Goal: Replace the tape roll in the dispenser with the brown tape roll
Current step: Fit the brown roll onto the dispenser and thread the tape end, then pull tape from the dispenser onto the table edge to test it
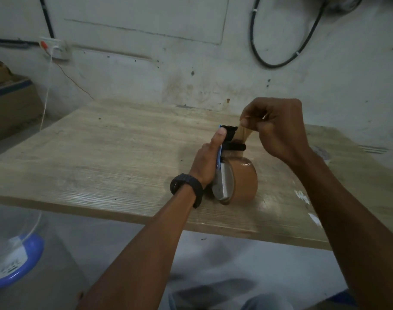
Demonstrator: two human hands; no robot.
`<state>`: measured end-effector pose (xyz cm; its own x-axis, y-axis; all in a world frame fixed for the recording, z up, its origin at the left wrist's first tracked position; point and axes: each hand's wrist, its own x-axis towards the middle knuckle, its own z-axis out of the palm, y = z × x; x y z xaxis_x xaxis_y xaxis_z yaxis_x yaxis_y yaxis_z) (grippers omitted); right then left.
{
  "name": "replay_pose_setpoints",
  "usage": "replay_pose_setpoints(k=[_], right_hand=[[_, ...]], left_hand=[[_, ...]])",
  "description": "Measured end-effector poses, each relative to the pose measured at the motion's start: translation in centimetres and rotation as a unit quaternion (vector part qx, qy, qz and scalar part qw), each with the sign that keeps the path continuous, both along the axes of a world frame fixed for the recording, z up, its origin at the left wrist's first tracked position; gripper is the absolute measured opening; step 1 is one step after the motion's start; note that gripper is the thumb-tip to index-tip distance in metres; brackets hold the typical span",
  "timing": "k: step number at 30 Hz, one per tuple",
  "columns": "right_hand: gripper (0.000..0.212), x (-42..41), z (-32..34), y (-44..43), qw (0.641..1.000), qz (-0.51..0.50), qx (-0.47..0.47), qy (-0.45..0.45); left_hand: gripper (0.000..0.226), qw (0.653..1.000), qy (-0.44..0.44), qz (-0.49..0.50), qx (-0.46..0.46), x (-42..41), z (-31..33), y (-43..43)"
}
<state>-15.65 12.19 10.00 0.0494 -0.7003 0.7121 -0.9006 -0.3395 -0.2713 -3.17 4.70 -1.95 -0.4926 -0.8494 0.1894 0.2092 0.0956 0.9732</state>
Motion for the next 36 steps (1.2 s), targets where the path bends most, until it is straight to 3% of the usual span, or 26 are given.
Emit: replay_pose_setpoints(k=[7, 10, 16, 18, 21, 24, 27, 31, 34, 36], right_hand=[[0.009, -1.0, 3.4, 1.2, 0.987, -0.037, 0.122, 0.1], [0.008, -0.9, 4.2, 2.0, 0.984, -0.054, 0.128, 0.114], [0.014, -0.7, 3.8, 2.7, 0.992, -0.053, 0.082, 0.084], [0.023, -1.1, 2.9, 3.5, 0.997, -0.046, 0.042, 0.048], [0.012, -1.3, -0.2, 6.5, 0.99, -0.007, -0.082, -0.114], [0.013, 0.1, -5.2, 9.4, 0.981, -0.046, -0.159, -0.101], [0.023, 3.2, -10.1, 9.6, 0.996, -0.066, -0.056, 0.038], [0.048, 4.6, -12.0, 7.2, 0.983, -0.167, 0.069, 0.023], [0.039, 3.9, -11.4, 5.9, 0.978, -0.178, 0.113, -0.008], [0.026, 3.4, -10.5, 5.9, 0.977, -0.157, 0.134, -0.053]], left_hand=[[0.06, 0.996, 0.042, -0.022, 0.072, -0.1, 0.3, 0.0], [0.057, 0.994, 0.059, -0.039, 0.077, 0.0, 0.5, 0.1], [0.074, 0.99, 0.067, -0.066, 0.104, 0.3, 0.5, 0.8], [0.069, 0.988, 0.089, -0.069, 0.102, 0.5, 0.7, 0.9], [0.048, 0.984, 0.138, -0.07, 0.084, 0.7, 1.5, 1.3], [0.036, 0.98, 0.174, -0.033, 0.094, 0.8, 2.6, 1.8], [0.025, 0.977, 0.176, -0.021, 0.115, 0.3, 3.3, 2.6], [0.02, 0.974, 0.172, -0.032, 0.141, -0.7, 3.6, 3.9], [0.062, 0.981, 0.134, -0.007, 0.137, -0.7, 4.3, 4.5], [0.078, 0.987, 0.1, -0.001, 0.127, -0.6, 5.3, 5.1]])
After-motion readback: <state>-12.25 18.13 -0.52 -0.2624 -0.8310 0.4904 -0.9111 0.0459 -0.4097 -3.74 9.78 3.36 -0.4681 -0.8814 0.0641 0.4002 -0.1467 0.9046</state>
